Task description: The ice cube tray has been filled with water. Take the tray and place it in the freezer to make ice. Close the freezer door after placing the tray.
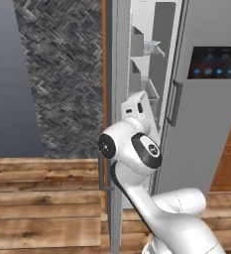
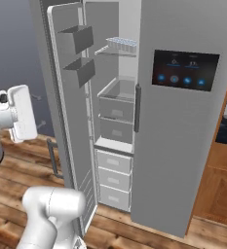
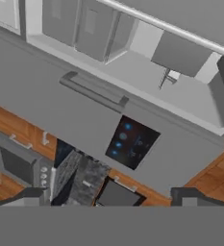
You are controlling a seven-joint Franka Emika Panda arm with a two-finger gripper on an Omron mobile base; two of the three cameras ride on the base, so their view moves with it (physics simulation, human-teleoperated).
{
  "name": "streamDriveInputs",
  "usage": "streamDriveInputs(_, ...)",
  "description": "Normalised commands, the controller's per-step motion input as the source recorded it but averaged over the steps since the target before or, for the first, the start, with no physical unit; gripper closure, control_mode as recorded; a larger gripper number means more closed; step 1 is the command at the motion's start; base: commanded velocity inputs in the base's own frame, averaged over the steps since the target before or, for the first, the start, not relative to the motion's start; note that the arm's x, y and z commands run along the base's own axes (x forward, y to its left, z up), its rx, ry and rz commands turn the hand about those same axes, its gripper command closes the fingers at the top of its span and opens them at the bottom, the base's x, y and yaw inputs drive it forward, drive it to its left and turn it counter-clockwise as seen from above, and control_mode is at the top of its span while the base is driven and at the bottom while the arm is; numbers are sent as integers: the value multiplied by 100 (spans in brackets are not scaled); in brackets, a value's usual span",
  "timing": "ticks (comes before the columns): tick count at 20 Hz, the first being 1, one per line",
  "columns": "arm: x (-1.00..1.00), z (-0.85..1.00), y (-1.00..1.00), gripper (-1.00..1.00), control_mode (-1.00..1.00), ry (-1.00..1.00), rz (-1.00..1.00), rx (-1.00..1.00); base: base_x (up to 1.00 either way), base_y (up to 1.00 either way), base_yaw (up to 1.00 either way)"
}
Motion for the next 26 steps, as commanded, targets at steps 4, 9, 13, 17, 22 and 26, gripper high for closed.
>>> streamDriveInputs(4,1,0,49,-100,-100,12,0,-17,0,0,0)
streamDriveInputs(9,0,0,53,-100,-100,28,0,-20,0,0,0)
streamDriveInputs(13,0,-1,56,-100,-100,42,0,-26,0,0,0)
streamDriveInputs(17,0,-28,55,-100,-100,34,0,-32,0,0,0)
streamDriveInputs(22,0,-57,40,-100,-100,7,0,-33,0,0,0)
streamDriveInputs(26,2,-61,28,-100,-100,0,-4,-24,0,0,0)
